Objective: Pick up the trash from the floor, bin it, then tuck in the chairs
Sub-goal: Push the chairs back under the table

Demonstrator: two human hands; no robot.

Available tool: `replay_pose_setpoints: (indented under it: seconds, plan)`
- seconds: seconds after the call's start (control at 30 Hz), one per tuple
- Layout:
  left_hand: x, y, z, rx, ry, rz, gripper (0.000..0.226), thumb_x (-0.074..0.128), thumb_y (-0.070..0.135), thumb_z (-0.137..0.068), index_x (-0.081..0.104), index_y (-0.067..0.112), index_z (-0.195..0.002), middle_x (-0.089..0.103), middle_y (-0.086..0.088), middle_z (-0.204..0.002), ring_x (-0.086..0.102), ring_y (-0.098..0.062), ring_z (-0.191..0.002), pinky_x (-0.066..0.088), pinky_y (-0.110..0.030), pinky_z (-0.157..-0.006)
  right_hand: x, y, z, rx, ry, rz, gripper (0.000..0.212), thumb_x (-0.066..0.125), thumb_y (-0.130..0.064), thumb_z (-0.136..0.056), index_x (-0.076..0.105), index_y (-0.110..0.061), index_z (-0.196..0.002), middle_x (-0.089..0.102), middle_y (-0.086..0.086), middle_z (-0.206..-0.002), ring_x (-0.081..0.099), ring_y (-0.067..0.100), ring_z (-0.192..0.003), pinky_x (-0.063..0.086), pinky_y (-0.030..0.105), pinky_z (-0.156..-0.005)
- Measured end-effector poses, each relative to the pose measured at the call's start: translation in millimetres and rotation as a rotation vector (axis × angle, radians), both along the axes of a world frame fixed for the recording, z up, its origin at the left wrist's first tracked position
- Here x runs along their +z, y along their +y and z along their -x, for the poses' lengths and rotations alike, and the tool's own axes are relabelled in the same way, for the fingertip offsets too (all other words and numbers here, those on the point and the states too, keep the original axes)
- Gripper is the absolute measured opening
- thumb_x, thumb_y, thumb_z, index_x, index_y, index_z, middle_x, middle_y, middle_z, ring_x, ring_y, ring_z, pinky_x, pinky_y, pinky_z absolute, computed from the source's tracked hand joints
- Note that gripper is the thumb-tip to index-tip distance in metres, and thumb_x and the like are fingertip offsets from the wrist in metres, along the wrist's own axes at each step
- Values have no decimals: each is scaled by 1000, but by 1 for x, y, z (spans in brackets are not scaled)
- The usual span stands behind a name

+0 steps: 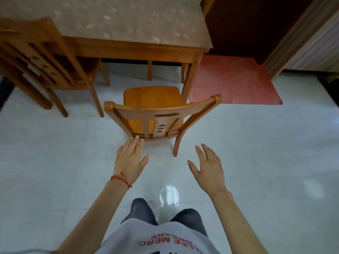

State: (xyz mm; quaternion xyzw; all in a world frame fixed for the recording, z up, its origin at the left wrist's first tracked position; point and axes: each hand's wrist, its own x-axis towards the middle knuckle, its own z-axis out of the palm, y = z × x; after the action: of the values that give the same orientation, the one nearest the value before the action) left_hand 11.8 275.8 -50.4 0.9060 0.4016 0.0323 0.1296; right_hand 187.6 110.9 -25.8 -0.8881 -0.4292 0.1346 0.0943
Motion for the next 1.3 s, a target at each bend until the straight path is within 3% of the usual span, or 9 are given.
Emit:
replay_pose_setpoints:
  seconds: [0.3,0.47,0.53,0.6,0.7,0.8,0.97,1.2,1.3]
  plan:
    - [10,28,-25,147,-120,98,58,52,36,-90,38,5,-136,40,-16,-143,33,-33,-134,28,-43,-108,10,56,-29,63,8,-59,58,41,-47,-92,34,-15,-140,34,10,-149,31,28,-137,23,41,-112]
    - [24,36,-53,358,-349,320,58,44,40,-90,43,0,-131,49,-19,-133,42,-32,-125,31,-37,-104,24,85,-52,-127,304,-226,49,44,-39,-94,42,-13,-135,51,5,-135,43,22,-128,33,34,-106]
    - [36,37,-67,451,-477,370,36,49,29,-93,54,5,-119,59,-8,-113,52,-22,-107,35,-30,-93,31,100,-60,-266,523,-347,38,45,-36,-94,53,-12,-123,59,-1,-108,54,17,-111,39,30,-97]
    - [44,42,-81,560,-573,447,13,46,26,-94,57,20,-93,53,10,-82,47,-5,-77,33,-25,-78,33,112,-70,-335,647,-410,25,45,-35,-95,62,-19,-102,62,-3,-91,57,13,-92,42,26,-87]
    - [41,56,-97,693,-604,524,32,43,31,-95,51,15,-68,48,3,-61,48,-17,-68,33,-26,-68,28,130,-86,-447,759,-476,28,47,-39,-93,57,-26,-69,65,1,-74,64,20,-81,51,37,-85]
    - [32,66,-107,778,-606,558,45,44,36,-93,44,14,-54,46,-1,-53,47,-22,-61,33,-27,-56,22,143,-98,-527,803,-462,31,49,-41,-91,58,-28,-65,63,-6,-68,65,22,-78,53,41,-86]
    - [28,74,-119,881,-655,527,48,48,35,-92,48,6,-54,49,-6,-52,47,-19,-55,33,-20,-52,12,154,-112,-568,804,-421,35,53,-41,-89,58,-22,-60,64,1,-63,68,30,-77,55,48,-83]
    - [21,82,-126,975,-779,472,48,56,32,-88,61,-11,-67,61,-22,-65,53,-26,-63,37,-21,-59,7,165,-123,-582,863,-433,31,56,-35,-89,60,-21,-61,65,0,-62,68,27,-73,55,36,-76]
    - [25,99,-130,985,-798,445,44,55,32,-88,61,-5,-65,59,-11,-58,54,-21,-59,39,-19,-61,9,179,-126,-578,905,-453,26,58,-35,-88,62,-20,-67,67,-3,-65,67,17,-67,55,28,-68]
